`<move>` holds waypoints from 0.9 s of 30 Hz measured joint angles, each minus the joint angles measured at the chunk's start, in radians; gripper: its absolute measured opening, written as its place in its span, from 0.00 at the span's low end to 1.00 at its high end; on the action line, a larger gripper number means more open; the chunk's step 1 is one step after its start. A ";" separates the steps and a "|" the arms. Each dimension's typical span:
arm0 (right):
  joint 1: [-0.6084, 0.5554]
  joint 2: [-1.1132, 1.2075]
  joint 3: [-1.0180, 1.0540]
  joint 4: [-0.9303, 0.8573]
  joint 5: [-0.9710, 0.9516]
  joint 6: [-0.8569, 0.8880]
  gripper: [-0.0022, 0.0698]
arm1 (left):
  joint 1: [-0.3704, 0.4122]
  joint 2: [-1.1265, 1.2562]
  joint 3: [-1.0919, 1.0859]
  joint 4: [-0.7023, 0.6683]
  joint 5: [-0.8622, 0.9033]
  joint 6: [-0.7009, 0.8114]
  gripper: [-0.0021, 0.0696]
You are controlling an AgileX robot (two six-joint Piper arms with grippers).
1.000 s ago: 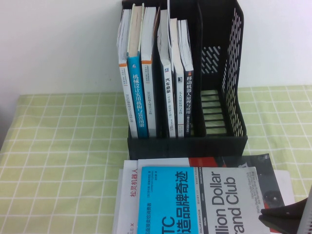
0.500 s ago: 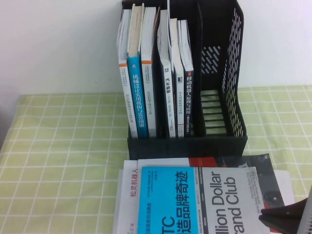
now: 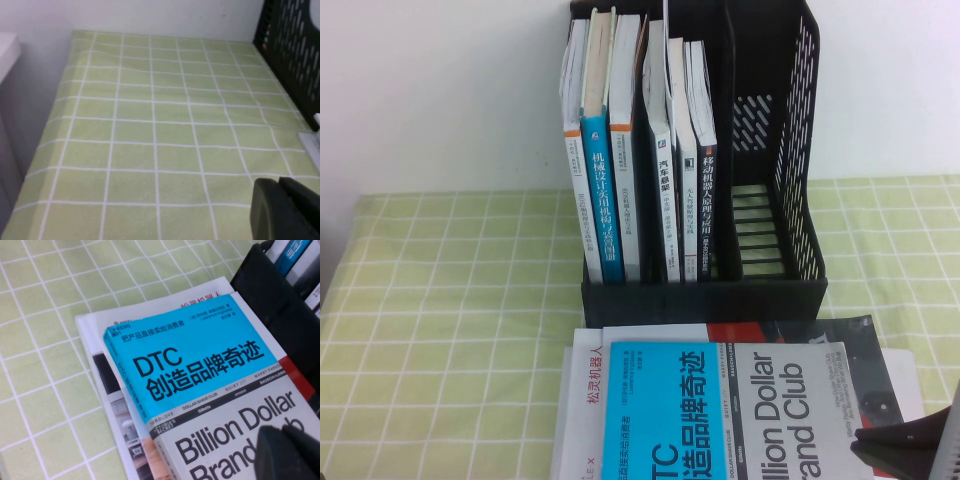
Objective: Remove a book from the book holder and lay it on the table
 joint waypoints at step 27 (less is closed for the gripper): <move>-0.017 -0.076 0.030 0.009 -0.007 0.000 0.03 | 0.017 0.000 0.000 -0.013 0.000 0.033 0.03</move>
